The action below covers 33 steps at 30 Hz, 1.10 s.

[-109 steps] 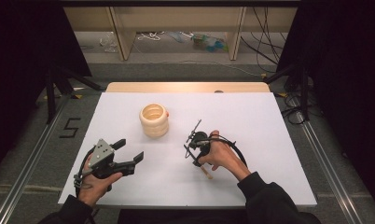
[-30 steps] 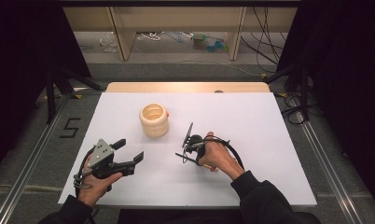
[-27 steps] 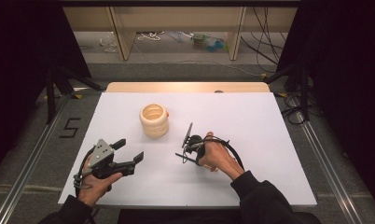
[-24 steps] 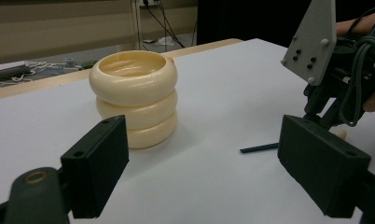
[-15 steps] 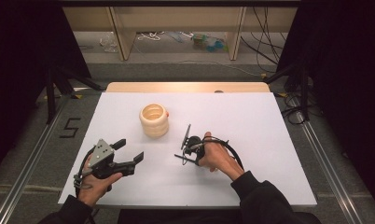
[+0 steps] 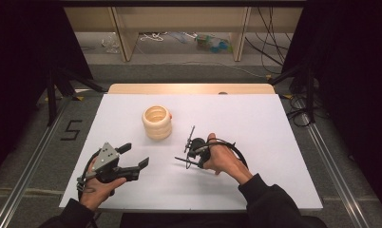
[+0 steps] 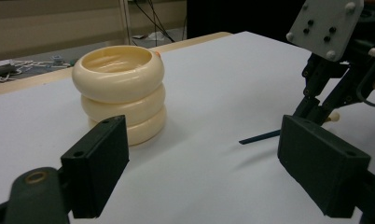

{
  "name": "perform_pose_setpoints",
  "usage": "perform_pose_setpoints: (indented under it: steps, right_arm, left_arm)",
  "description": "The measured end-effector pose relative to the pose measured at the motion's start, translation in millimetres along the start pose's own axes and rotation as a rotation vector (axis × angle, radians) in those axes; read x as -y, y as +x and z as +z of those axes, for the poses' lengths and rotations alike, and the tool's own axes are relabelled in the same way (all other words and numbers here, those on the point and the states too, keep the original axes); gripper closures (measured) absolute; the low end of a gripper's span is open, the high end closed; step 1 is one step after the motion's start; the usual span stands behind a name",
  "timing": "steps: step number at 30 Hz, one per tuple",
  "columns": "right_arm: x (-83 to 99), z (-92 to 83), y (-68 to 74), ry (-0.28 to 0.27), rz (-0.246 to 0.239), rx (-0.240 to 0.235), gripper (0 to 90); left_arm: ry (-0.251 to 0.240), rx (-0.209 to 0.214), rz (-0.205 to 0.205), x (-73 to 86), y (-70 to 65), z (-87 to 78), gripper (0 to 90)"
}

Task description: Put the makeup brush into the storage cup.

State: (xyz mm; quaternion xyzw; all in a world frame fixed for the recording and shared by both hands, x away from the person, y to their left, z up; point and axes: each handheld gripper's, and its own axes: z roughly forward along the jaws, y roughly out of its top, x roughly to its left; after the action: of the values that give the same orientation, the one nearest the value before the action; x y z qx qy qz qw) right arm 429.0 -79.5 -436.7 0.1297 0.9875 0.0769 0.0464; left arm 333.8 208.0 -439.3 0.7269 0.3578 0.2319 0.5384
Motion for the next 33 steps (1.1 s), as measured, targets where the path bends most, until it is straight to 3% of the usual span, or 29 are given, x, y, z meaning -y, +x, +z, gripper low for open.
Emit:
perform_pose_setpoints:
  steps: [2,3,4,5,22,24,26,30,33]
  right_arm:
    - [0.0,-3.1,3.8,0.002,0.011,-0.011,83.4]
    - [0.6,-3.3,2.9,-0.011,-0.023,-0.002,83.4]
    - [0.6,-4.9,6.1,-0.005,0.002,-0.006,83.4]
    - [0.8,-6.7,6.9,-0.020,-0.044,0.004,83.4]
    - [0.7,-21.7,34.1,-0.035,-0.145,-0.009,83.4]
    - [-0.6,-23.7,38.1,-0.033,-0.160,-0.002,83.4]
    - [-1.8,-24.9,41.3,-0.035,-0.182,-0.002,83.4]
    - [-4.0,-26.4,47.8,-0.036,-0.211,-0.003,83.4]
    - [-5.6,-28.3,52.8,-0.028,-0.211,-0.006,83.4]
  left_arm:
    - [0.018,0.011,0.014,0.4,-1.6,0.6,16.2]
    - [0.015,0.017,0.008,0.9,-2.6,1.7,16.2]
    - [0.024,0.023,0.008,1.0,-3.3,2.0,16.2]
    - [0.030,0.030,0.015,1.1,-3.8,2.4,16.2]
    - [0.139,0.156,0.061,5.1,-20.1,14.0,16.2]
    - [0.156,0.174,0.090,5.4,-21.0,15.8,16.2]
    - [0.164,0.181,0.076,5.9,-24.5,17.2,16.2]
    - [0.185,0.210,0.088,5.9,-29.8,20.5,16.3]
    - [0.207,0.229,0.108,6.0,-35.4,23.6,16.2]
